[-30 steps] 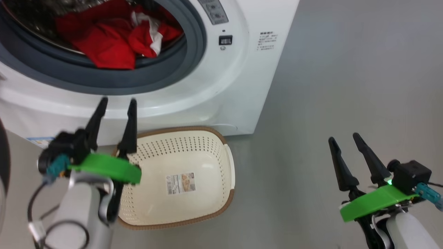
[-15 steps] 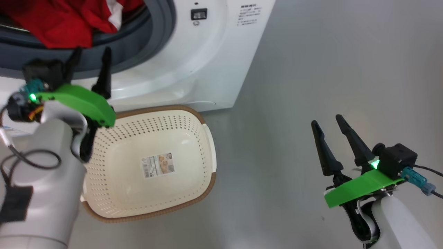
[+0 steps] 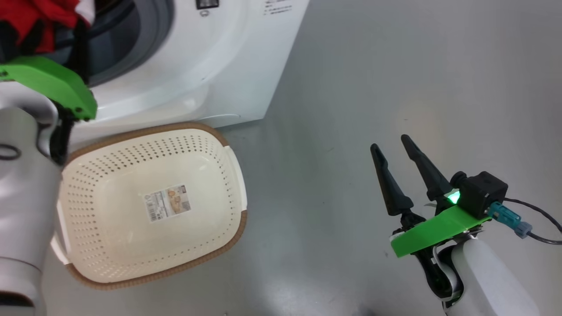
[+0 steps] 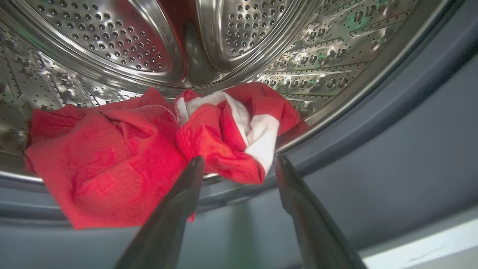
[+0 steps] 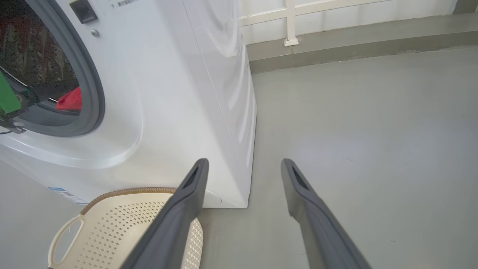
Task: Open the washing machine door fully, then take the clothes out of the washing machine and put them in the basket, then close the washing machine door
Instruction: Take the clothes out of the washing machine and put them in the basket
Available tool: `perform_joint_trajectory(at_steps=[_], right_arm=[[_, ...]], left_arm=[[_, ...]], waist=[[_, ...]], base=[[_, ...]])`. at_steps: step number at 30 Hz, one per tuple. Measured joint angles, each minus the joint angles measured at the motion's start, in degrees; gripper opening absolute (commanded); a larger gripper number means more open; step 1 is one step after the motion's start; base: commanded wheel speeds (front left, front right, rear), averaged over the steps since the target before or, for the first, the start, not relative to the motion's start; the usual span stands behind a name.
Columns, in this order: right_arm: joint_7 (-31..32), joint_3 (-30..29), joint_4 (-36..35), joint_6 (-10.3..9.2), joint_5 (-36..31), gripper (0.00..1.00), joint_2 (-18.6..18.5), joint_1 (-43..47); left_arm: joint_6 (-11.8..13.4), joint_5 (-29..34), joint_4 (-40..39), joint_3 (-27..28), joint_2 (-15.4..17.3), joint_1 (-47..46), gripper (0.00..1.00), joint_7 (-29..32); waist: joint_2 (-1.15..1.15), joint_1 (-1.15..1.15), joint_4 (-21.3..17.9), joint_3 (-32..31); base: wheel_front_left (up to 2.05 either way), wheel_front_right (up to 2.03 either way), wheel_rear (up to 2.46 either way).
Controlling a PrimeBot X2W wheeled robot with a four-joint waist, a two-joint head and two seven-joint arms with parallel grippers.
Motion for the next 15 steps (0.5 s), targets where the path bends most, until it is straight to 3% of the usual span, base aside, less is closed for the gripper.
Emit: perform_joint_trajectory(at_steps=[15], right_arm=[[0.0, 1.9, 0.2, -0.01, 0.4, 1.0, 1.1, -1.5]], left_arm=[[0.0, -0.4, 7.0, -1.9, 4.1, -8.3, 1.0, -0.1]], waist=[[0.0, 0.0, -5.0, 3.6]], base=[[0.0, 0.0, 0.0]])
